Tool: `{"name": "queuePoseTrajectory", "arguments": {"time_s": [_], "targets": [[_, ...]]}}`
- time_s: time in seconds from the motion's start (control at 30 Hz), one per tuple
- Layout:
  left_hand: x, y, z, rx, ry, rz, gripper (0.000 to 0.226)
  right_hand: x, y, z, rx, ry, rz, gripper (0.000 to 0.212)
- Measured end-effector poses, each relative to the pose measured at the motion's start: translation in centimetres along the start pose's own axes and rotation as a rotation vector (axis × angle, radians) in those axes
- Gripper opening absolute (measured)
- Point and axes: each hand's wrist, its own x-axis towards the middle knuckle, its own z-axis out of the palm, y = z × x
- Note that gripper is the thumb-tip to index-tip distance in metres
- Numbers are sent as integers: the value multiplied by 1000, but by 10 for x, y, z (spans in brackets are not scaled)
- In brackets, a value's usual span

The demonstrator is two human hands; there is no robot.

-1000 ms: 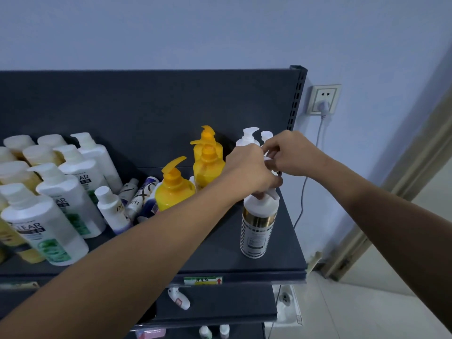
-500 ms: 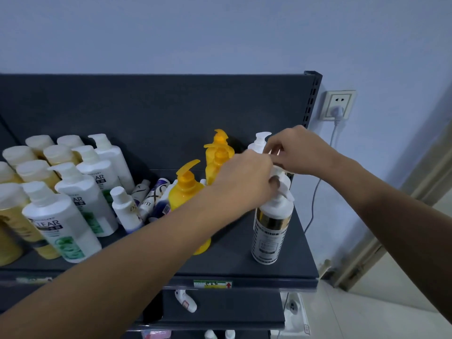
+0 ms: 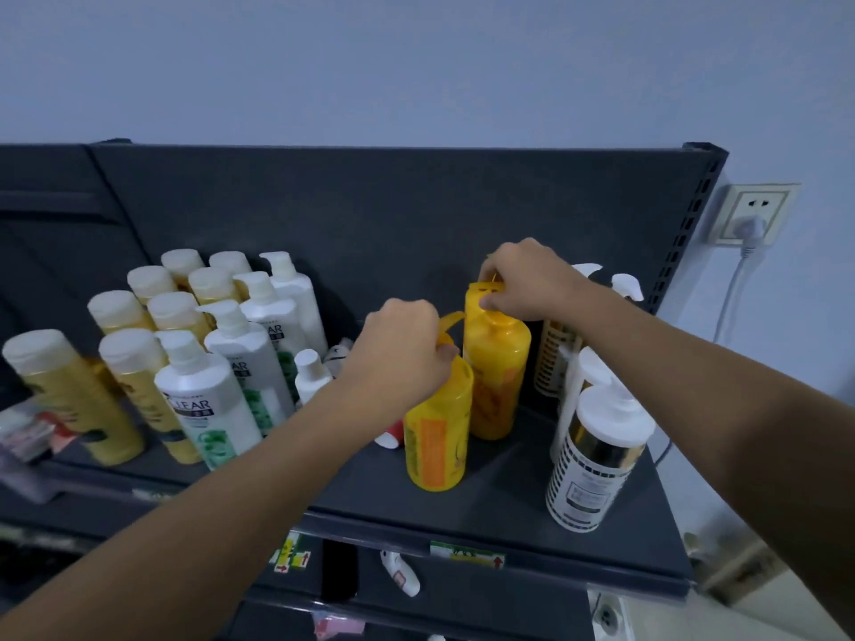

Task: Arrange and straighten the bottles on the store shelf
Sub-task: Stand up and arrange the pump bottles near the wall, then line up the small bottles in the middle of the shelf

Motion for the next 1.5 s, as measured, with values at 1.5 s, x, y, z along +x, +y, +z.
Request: {"name": "queuePoseTrajectory", "arguments": {"time_s": [1.5], "targets": [[24,-170,-12,162,-134,118,14,64,-130,113,-19,-332,344,24]]}}
